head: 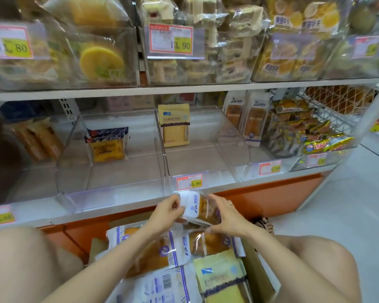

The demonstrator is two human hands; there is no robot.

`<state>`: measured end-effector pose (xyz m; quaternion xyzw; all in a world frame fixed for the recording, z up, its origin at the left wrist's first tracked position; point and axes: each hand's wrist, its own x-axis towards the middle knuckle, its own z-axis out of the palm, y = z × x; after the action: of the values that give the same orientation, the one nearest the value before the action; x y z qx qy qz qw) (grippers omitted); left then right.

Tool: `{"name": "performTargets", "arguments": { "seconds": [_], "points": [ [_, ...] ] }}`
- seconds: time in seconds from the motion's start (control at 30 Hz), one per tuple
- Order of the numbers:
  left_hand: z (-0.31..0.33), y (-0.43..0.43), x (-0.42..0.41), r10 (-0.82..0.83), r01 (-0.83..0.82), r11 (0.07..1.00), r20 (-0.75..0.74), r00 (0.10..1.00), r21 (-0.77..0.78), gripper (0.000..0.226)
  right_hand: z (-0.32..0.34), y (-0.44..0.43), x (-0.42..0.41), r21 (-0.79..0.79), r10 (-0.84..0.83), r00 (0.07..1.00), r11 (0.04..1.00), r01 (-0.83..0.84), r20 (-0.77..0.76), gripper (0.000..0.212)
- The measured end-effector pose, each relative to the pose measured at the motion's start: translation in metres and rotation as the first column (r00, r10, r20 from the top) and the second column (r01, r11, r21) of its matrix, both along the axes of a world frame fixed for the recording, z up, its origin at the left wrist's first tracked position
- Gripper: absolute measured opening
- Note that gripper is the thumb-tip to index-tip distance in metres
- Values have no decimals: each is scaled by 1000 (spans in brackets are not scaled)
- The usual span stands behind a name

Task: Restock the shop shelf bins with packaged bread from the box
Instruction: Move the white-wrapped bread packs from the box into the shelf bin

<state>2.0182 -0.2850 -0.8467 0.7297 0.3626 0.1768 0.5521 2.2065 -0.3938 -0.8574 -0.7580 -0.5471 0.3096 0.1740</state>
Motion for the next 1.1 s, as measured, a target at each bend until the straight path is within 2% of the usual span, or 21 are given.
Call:
{"name": "performTargets", "arguments": {
  "seconds": [0.07, 0.13, 0.27, 0.33, 0.43, 0.5, 0.6, 0.7, 0.8, 0.83, 0.93, 1.03, 1.1],
  "points": [
    [9, 2, -12, -31, 34, 998, 59, 998, -57, 17, -1, -2, -4, 34, 14, 1000, 999, -14, -23, 109],
    [18, 2, -21, -55, 63, 994, 88, 995, -91, 16, 0, -4, -7, 74, 11, 998, 997, -6, -62, 107],
    [36, -1, -30, -80, 94, 990, 140, 987, -104, 16, 16, -9, -2, 151, 2, 988, 988, 21, -154, 79],
    [44, -5, -32, -98, 116, 988, 165, 981, -104, 14, 23, -13, 0, 168, 19, 985, 986, 10, -173, 74],
    [57, -11, -35, -133, 153, 985, 199, 971, -85, 10, 27, -20, -5, 191, 74, 972, 981, -31, -222, 77],
    [65, -15, -37, -143, 162, 984, 223, 964, -70, 9, 27, -22, -11, 208, 85, 947, 978, -20, -310, 85],
    [72, -15, -38, -69, 98, 991, 283, 957, -92, 9, 28, -21, -19, 212, 83, 886, 977, 18, -457, 86],
    [70, -13, -42, -9, 41, 994, 291, 957, -104, 10, 29, -21, -27, 213, 77, 880, 977, 28, -468, 85],
    [63, -14, -48, 62, -26, 990, 257, 964, -141, 8, 28, -25, -31, 218, 80, 838, 975, 48, -539, 75],
    [59, -13, -50, 80, -41, 985, 235, 969, -168, 11, 26, -27, -31, 219, 80, 828, 974, 52, -554, 74],
    [37, -11, -62, 138, -123, 974, 68, 988, -190, 47, 22, -30, -28, 181, 48, 808, 981, 73, -587, 75],
    [5, -14, -81, 224, -236, 971, -238, 945, -22, 71, 18, -33, -22, 152, 3, 822, 983, 101, -570, 70],
    [-19, -19, -97, 228, -160, 971, -494, 839, 176, 79, 15, -35, -20, 148, -10, 832, 983, 111, -555, 65]
  ]
}}
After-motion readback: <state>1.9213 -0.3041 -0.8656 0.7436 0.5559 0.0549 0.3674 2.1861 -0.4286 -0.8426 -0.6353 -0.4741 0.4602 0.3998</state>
